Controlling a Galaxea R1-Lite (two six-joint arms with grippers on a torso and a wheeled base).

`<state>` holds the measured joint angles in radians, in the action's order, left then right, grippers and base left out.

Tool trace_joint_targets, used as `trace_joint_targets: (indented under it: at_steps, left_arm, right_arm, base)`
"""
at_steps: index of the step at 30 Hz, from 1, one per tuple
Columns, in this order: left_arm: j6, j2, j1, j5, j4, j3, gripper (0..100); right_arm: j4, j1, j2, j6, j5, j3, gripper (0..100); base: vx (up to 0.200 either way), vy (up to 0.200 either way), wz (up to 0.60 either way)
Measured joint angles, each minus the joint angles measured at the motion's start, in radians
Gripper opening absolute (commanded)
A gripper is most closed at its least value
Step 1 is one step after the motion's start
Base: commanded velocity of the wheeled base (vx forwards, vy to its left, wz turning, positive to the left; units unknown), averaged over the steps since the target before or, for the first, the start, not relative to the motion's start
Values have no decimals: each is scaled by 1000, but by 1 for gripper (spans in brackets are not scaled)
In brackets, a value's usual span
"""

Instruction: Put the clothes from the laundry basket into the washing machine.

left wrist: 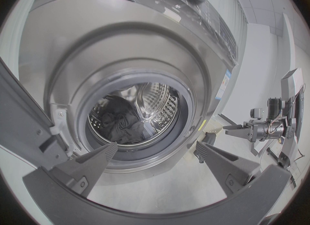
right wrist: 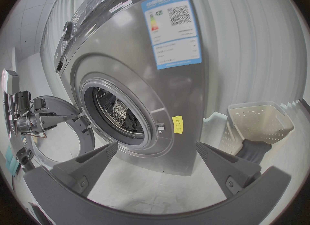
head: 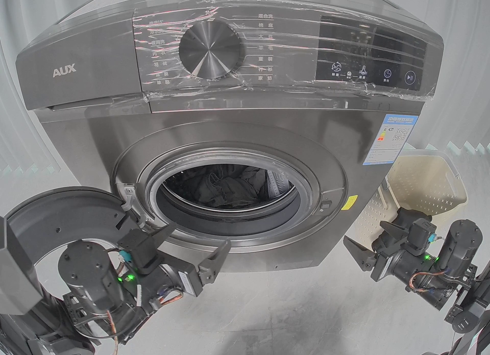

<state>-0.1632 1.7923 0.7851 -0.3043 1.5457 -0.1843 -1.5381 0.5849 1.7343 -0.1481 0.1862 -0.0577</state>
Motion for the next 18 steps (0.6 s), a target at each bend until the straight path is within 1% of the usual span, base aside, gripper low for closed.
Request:
trace_joint_targets:
  at_steps: [6, 9, 11, 13, 18]
  left_arm:
    - [0, -112, -50, 13, -1, 68, 100]
    - [0, -167, -64, 20, -1, 100, 100]
    - [0, -200, -73, 32, -2, 116, 100]
    - [0, -228, -94, 49, -3, 127, 100]
    - [1, -279, -155, 98, -5, 156, 100]
  right_arm:
    - [12, -24, -84, 0, 9, 34, 100]
    - [24, -32, -118, 1, 11, 38, 100]
    - [47, -41, -137, 1, 13, 40, 100]
    - [86, -51, -155, 0, 11, 40, 100]
    - [273, -106, -229, -2, 2, 40, 100]
  base:
    - [-200, 0, 0]
    - [0, 0, 0]
    - [-200, 0, 0]
    - [-200, 0, 0]
    - [-200, 0, 0]
